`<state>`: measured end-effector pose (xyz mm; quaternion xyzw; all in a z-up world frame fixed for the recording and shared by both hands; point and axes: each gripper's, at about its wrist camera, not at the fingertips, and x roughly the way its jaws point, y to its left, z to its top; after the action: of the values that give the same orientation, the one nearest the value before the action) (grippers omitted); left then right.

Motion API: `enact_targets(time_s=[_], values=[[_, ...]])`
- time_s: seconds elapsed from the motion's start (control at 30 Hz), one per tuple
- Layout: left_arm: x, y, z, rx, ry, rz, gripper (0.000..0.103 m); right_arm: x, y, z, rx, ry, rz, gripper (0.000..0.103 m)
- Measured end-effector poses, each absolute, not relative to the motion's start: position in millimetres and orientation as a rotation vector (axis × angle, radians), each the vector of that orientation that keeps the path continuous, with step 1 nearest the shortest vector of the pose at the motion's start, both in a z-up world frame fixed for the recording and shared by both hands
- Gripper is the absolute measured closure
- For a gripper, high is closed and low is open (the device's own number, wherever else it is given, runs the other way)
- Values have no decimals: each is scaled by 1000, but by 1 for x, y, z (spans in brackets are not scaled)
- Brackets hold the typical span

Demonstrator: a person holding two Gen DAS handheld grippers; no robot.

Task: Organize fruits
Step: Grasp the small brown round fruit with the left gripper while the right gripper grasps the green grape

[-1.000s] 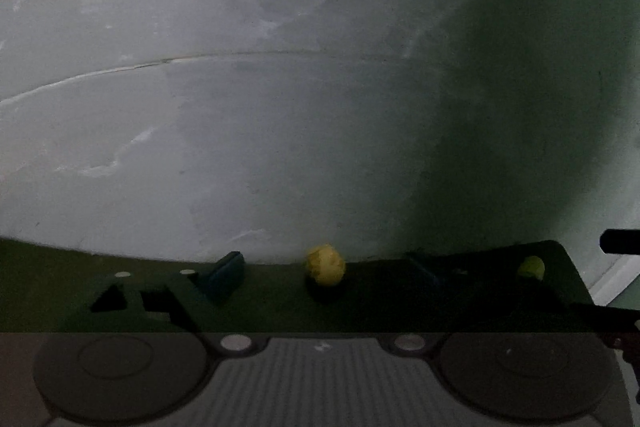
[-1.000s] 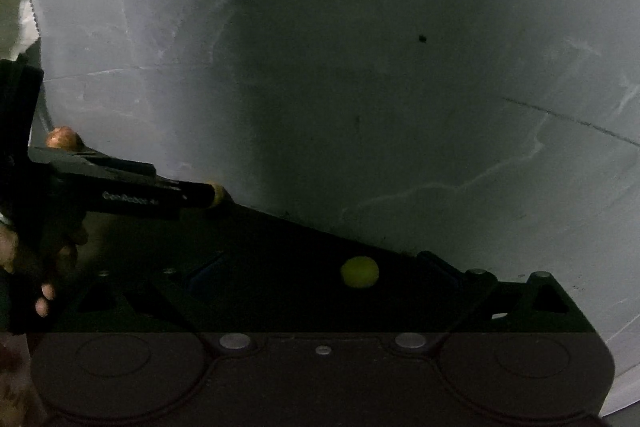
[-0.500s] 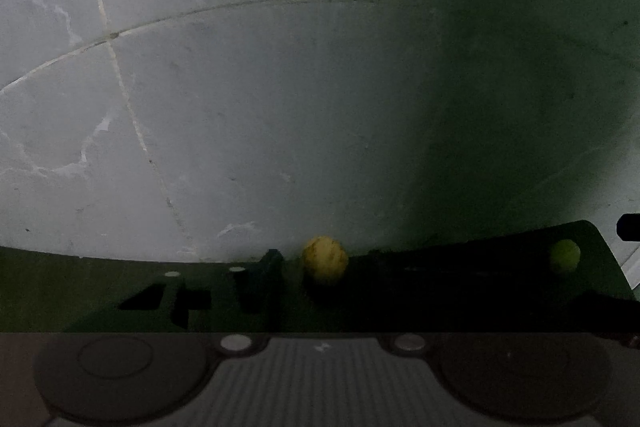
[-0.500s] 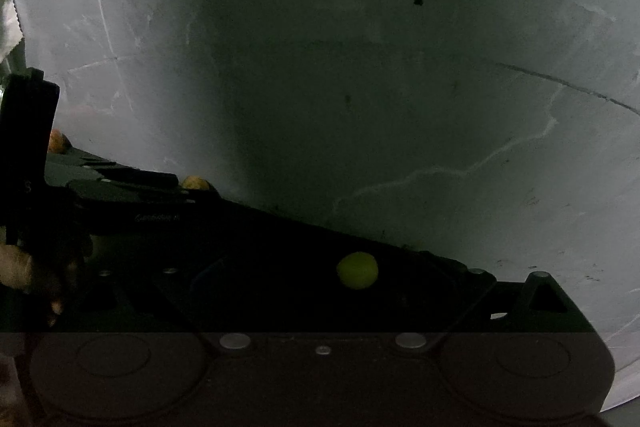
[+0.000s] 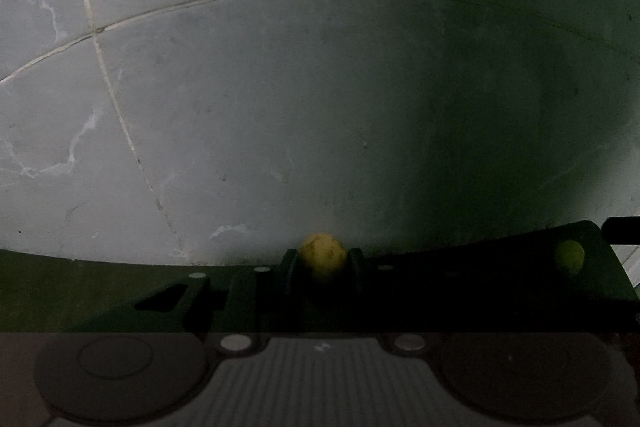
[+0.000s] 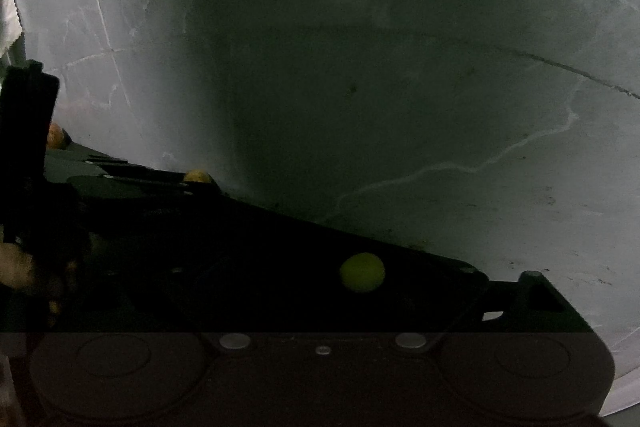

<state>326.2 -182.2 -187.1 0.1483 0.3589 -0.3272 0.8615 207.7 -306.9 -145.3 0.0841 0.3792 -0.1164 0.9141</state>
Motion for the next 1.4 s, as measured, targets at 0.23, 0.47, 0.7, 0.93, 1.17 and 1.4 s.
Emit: enact_targets(time_s=[0.23,0.47,0.7,0.93,1.17,1.4], values=[[327,-170,-183,310,755,-709,76,214,-315,-154,189,804,-270,28],[324,-164,-180,310,762,-713,76,219,-316,-156,187,822,-272,48],[325,-166,-181,314,770,-711,76,222,-316,-160,167,843,-288,74],[326,-169,-176,308,773,-704,76,222,-316,-157,158,831,-265,76],[317,-166,-161,284,760,-698,76,219,-305,-139,156,797,-217,76],[300,-159,-135,271,731,-662,76,207,-297,-110,145,743,-147,76]])
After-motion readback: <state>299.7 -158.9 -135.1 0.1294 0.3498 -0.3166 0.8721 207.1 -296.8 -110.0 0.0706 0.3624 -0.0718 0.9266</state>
